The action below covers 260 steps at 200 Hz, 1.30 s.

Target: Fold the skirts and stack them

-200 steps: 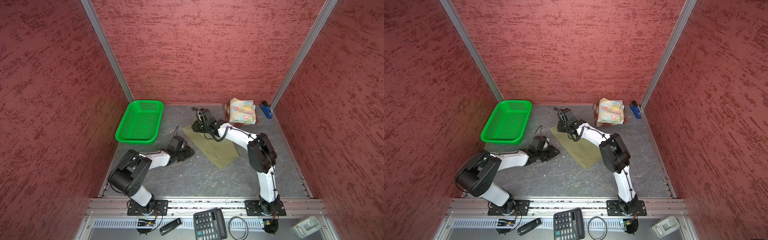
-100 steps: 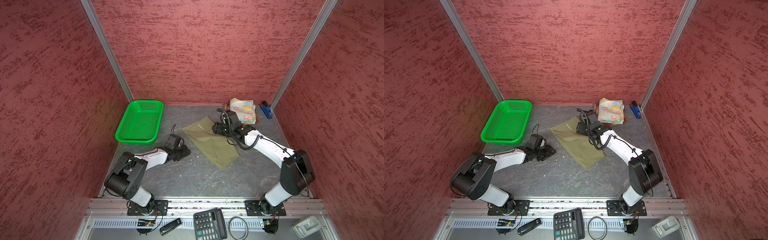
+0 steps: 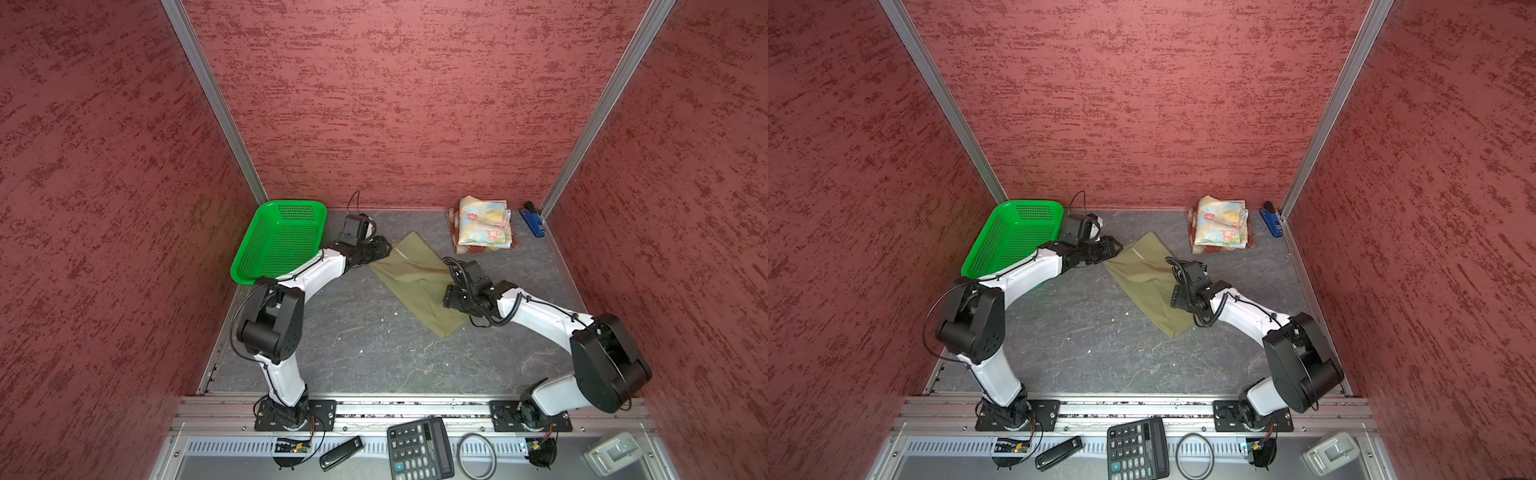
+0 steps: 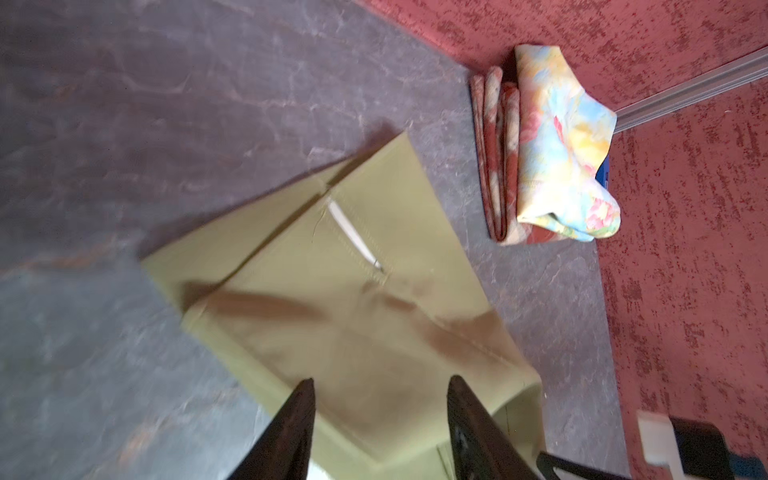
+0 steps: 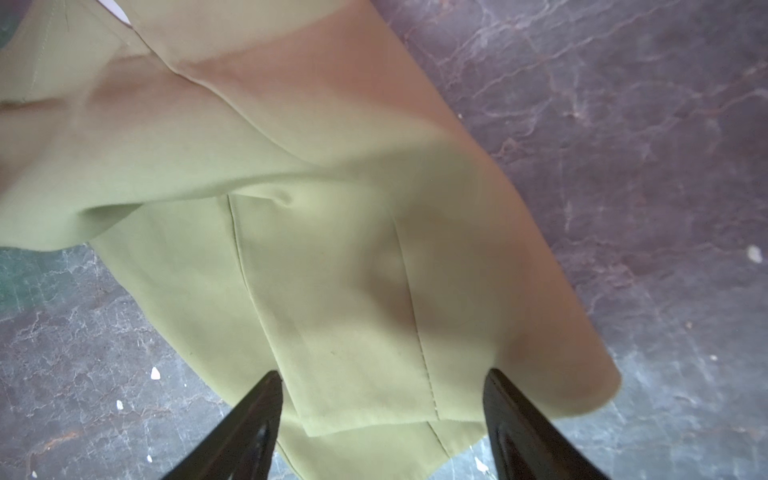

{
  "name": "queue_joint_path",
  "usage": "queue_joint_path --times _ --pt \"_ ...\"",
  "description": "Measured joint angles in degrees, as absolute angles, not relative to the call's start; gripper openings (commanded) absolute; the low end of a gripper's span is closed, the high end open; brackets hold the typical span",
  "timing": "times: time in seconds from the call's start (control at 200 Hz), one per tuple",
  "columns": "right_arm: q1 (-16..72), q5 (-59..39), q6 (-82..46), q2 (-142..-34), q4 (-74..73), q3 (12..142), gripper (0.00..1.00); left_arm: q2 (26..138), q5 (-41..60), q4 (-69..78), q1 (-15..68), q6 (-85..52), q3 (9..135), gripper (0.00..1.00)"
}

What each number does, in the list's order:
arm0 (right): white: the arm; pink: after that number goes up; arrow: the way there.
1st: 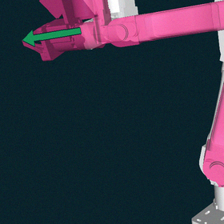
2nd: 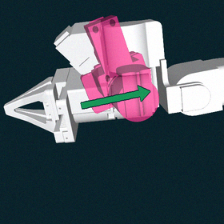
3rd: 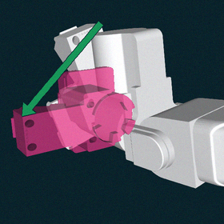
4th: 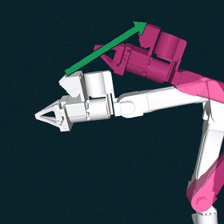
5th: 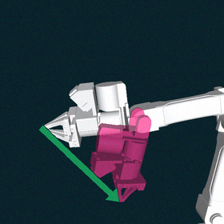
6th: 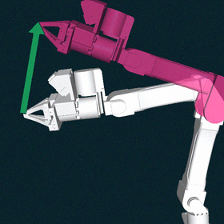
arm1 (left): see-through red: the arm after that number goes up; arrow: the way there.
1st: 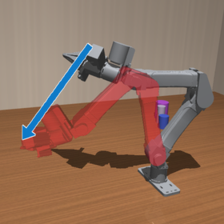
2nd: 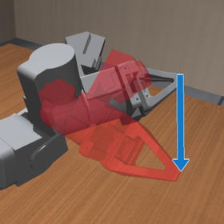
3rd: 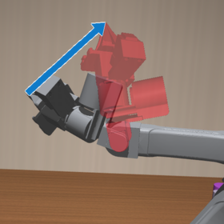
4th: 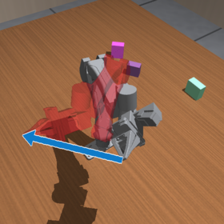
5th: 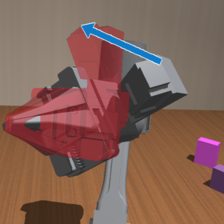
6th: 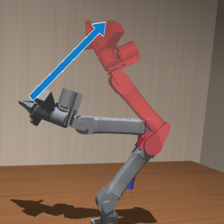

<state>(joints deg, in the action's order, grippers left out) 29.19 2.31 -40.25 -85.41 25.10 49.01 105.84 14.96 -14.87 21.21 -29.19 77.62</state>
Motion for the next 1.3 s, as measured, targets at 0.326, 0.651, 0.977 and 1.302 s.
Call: queue_joint_path --times 0.326,0.651,0.977,1.302 --pt "29.15 2.90 -36.21 -91.90 24.69 52.80 0.78 124.90 16.58 -19.49 20.18 -24.93 88.92 0.50" --pt "28.97 1.04 -27.42 -101.03 21.23 59.75 0.78 119.59 13.67 -19.51 18.39 -25.93 80.71 0.48" --pt "28.80 -5.58 -15.84 -112.03 15.16 70.52 0.81 102.08 11.51 -18.50 16.69 -32.10 57.71 0.47" --pt "27.22 -11.90 -12.69 -111.94 8.23 76.66 0.85 87.99 12.08 -22.04 25.54 -40.58 44.66 0.65"
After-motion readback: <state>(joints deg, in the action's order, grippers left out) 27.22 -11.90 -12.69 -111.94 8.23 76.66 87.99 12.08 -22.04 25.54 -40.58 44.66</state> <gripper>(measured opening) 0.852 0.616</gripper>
